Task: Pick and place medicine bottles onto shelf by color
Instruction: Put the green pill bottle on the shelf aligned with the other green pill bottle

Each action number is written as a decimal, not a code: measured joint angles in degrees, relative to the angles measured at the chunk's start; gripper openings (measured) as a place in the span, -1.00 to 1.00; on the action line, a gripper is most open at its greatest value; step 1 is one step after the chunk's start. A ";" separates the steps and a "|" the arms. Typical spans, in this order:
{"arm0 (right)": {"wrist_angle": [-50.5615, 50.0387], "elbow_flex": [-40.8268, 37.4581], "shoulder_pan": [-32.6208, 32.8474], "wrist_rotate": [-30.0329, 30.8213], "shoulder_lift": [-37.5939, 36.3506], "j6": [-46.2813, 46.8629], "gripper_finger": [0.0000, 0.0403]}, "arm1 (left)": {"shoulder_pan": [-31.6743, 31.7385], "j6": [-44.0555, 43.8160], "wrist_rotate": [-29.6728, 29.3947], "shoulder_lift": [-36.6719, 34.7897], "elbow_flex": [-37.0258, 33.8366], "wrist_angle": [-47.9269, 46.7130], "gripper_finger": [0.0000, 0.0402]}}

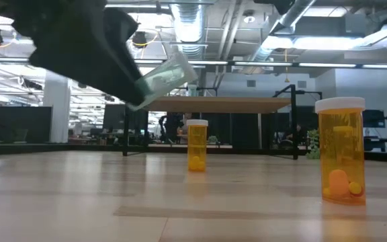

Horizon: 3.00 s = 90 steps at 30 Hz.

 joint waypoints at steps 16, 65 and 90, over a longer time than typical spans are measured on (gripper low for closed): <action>3.10 0.00 1.70 0.00 0.05 0.04 0.13 | 3.49 6.71 7.33 -10.51 -23.45 49.54 -0.55; 12.90 6.38 2.77 -3.83 21.24 -2.91 0.13 | 18.65 19.71 17.23 -5.86 -29.64 82.28 -0.55; 11.62 8.39 3.43 -4.56 22.27 -1.94 0.13 | 18.71 19.42 16.85 -5.86 -29.66 82.00 -0.55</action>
